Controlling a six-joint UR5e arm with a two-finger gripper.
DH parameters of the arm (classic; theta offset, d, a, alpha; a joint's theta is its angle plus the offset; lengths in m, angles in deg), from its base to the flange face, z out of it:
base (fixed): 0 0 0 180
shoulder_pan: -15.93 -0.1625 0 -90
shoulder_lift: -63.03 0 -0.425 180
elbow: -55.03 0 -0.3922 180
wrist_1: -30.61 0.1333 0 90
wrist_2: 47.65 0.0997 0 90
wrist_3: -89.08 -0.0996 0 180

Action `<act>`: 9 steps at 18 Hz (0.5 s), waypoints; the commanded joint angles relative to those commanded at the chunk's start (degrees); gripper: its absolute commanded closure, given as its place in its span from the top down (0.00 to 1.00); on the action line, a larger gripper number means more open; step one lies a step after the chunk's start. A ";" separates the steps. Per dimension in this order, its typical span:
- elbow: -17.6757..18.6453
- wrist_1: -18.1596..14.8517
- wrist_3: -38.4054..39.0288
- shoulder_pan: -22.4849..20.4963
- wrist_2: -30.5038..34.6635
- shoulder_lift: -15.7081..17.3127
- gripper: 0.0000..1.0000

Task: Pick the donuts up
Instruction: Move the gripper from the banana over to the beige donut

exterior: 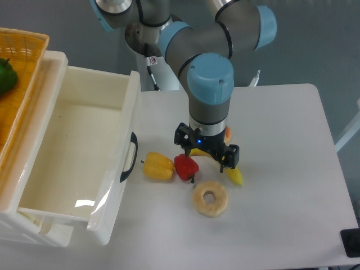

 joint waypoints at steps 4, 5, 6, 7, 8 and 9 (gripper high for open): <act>-0.09 0.17 0.17 0.09 -0.09 -0.26 1.00; 0.00 0.61 0.17 0.17 -0.09 -0.35 1.00; 0.44 0.88 0.35 0.44 -0.09 -0.35 1.00; 0.70 1.23 0.61 0.44 -0.09 -0.44 1.00; 0.88 1.75 0.53 0.61 -0.17 -0.61 1.00; 0.88 2.19 0.53 0.62 -0.26 -1.22 1.00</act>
